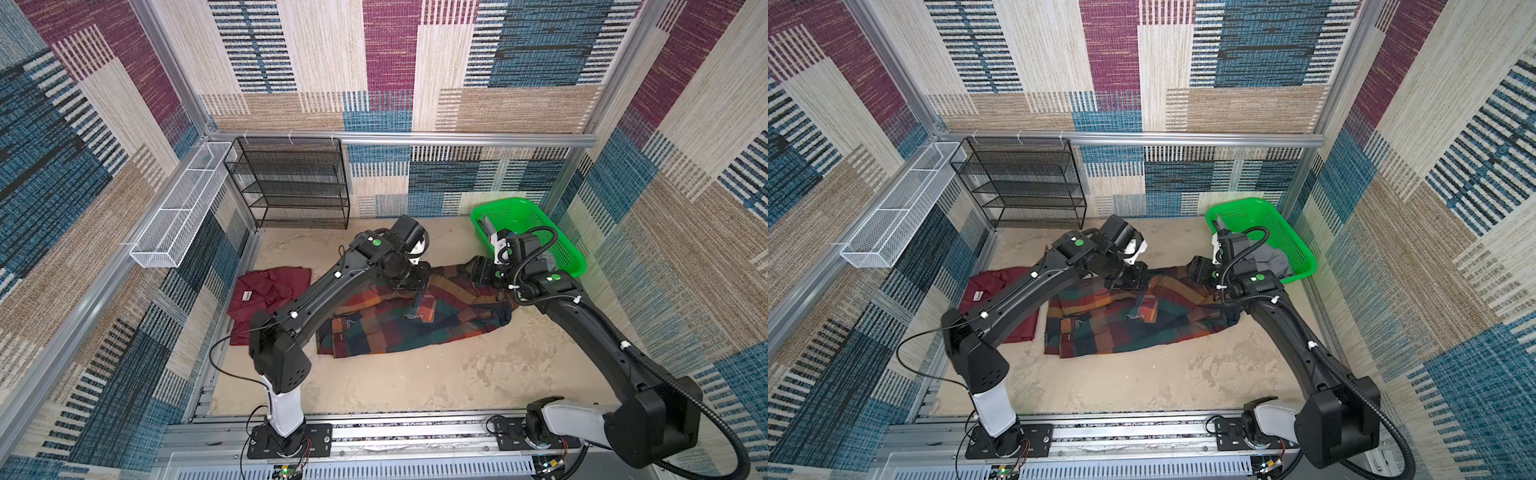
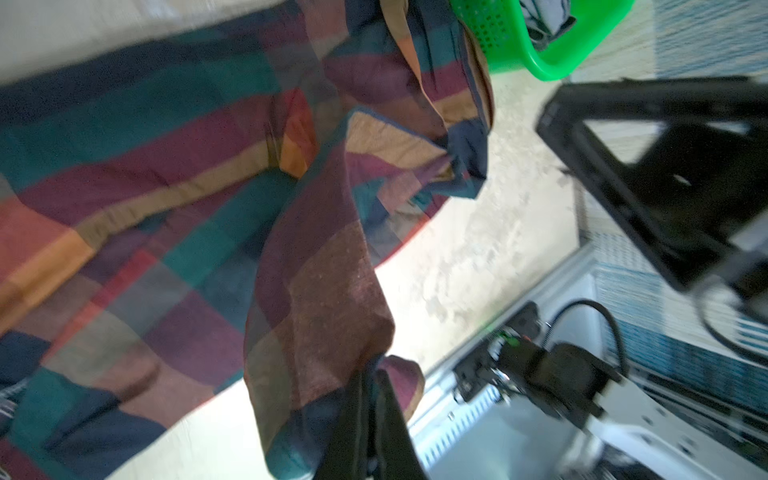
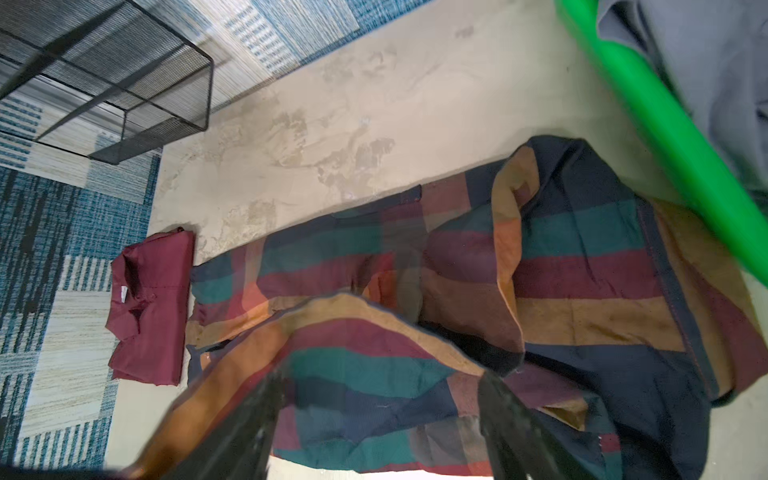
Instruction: Fold and stack the long sleeve shirts
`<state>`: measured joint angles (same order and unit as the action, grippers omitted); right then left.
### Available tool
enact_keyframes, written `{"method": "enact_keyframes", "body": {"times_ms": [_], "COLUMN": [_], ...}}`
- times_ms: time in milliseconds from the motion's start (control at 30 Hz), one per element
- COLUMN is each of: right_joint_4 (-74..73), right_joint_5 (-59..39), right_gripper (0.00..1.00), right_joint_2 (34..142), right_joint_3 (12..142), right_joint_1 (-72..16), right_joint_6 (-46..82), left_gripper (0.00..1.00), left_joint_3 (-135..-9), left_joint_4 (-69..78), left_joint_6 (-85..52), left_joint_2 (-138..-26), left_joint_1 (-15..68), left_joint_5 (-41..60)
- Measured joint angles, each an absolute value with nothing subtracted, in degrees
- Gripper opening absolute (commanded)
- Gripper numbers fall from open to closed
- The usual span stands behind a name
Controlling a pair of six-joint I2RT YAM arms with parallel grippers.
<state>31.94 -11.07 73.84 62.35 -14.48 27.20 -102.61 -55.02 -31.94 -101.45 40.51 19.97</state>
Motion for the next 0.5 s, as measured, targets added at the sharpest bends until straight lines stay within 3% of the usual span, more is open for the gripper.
{"method": "enact_keyframes", "body": {"times_ms": [200, 500], "right_joint_4": [26.7, 22.6], "right_joint_5": [-12.1, -12.4], "right_gripper": [0.74, 0.74], "right_joint_2": [82.9, 94.8], "right_joint_3": [62.8, 67.4], "right_joint_1": [-13.7, -13.3], "right_joint_6": [29.8, 30.5], "left_gripper": [0.00, 0.00], "left_joint_3": [-81.3, -66.7], "left_joint_4": [-40.6, -19.3], "left_joint_6": [-40.4, -48.3], "left_joint_2": [-90.2, -86.6], "left_joint_1": [30.0, 18.3], "left_joint_5": [35.0, 45.9]}}
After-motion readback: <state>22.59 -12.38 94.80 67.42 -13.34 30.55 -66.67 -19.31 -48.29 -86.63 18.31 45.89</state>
